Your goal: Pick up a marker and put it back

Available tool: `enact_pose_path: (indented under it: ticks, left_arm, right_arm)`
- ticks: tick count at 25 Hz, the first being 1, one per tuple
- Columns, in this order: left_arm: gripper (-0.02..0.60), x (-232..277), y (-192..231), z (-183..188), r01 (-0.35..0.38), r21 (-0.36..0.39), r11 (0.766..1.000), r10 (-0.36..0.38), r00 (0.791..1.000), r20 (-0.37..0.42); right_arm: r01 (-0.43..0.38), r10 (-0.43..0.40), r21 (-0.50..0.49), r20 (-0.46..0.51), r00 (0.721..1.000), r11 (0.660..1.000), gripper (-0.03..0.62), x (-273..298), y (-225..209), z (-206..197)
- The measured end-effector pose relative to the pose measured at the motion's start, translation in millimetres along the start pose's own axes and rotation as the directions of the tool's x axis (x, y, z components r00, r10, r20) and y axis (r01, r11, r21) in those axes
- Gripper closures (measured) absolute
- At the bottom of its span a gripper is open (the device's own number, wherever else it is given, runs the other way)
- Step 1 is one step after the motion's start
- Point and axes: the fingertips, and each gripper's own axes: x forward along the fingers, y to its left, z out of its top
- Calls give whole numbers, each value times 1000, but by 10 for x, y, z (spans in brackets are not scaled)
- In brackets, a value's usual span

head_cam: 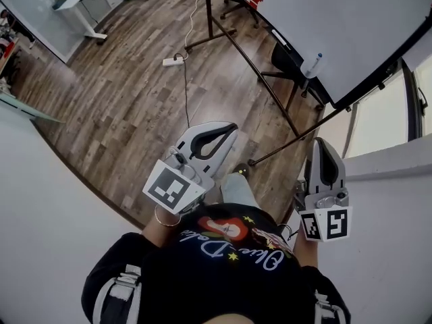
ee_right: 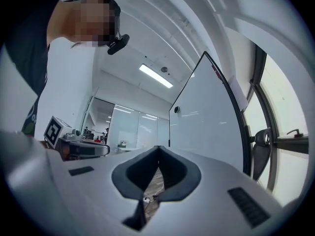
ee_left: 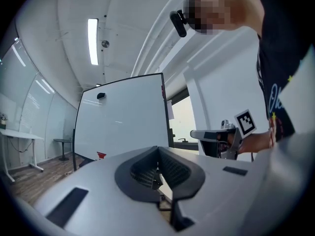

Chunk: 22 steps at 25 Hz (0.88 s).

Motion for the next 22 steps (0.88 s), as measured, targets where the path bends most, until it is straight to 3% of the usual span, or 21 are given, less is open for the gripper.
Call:
enact_pose_path:
  ticks: [7, 16, 22]
  left_arm:
    - [578, 384, 425, -3, -1, 33, 999, 1, 1000, 4]
    - [578, 997, 890, -129, 4, 21, 1000, -4, 1000, -21]
    - [578, 1424, 1089, -175, 41, 49, 998, -40, 999, -25]
  right_arm:
    - [5, -5, 17, 0, 1000, 1000, 595, 496, -309, -143]
    - [53, -53, -2, -22, 998, 999, 595, 999, -844, -318]
    - [90, -90, 4, -30, 995, 996, 595, 1240, -1194, -429]
